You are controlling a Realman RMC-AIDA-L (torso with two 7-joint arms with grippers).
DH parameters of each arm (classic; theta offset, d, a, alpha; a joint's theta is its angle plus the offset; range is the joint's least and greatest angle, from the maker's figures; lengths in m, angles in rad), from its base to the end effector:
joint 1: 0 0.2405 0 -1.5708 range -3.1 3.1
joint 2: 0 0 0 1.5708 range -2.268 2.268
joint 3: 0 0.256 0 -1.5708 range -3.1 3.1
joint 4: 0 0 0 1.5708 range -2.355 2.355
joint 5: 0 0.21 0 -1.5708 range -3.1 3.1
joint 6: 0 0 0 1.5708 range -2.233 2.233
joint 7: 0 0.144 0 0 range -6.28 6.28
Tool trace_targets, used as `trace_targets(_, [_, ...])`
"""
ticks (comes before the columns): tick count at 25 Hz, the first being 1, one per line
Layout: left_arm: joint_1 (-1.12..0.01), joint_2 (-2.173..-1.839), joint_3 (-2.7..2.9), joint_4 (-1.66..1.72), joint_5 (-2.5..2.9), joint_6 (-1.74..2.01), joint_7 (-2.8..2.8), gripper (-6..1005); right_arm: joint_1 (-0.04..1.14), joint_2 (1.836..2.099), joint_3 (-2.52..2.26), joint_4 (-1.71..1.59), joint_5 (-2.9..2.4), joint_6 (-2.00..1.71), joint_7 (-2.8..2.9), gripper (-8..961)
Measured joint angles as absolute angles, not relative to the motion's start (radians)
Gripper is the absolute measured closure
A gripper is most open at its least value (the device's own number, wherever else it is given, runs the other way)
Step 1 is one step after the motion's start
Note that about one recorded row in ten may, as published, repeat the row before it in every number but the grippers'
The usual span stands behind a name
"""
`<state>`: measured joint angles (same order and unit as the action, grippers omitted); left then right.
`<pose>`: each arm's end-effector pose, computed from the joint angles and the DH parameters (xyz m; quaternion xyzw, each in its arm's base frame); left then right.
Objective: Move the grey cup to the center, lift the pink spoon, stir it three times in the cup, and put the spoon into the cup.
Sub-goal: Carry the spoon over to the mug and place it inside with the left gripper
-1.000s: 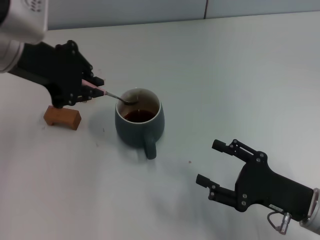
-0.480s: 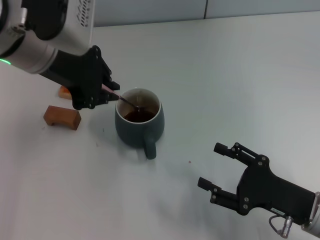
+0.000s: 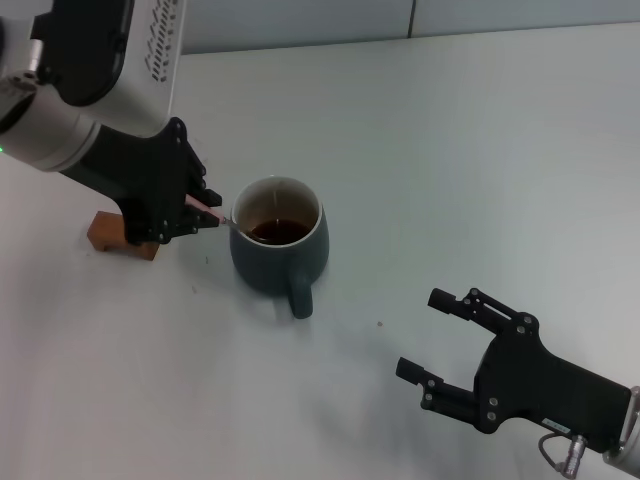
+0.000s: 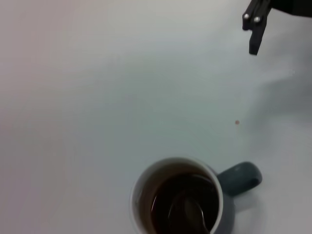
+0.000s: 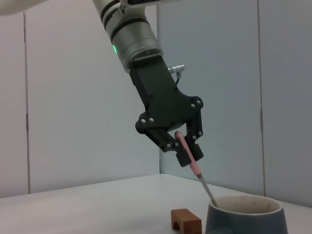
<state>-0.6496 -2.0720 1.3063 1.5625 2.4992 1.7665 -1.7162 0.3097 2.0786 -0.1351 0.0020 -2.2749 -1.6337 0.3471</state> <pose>-0.1266 0.3434 0.0323 -0.9702 0.1367 0.1836 0.0790 0.3012 0.1971 -0.0754 -0.8942 0.0961 0.3621 0.2451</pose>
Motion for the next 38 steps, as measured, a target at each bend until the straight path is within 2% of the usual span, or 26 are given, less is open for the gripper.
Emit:
trace_targets(16, [-0.674, -2.078, 1.368, 1.565, 2.527, 1.697, -1.735, 829, 0.310, 2.079, -0.141, 0.002, -2.275, -1.631, 0.347, 160])
trace_targets(29, [-0.618, -2.069, 1.404, 1.608, 2.537, 1.697, -1.778, 814, 0.315, 2.079, -0.143, 0.002, -2.275, -1.627, 0.347, 159])
trace_targets(38, [-0.652, -2.075, 1.410, 1.592, 2.545, 1.626, -1.776, 803, 0.316, 2.079, -0.144, 0.002, -2.275, -1.627, 0.347, 159])
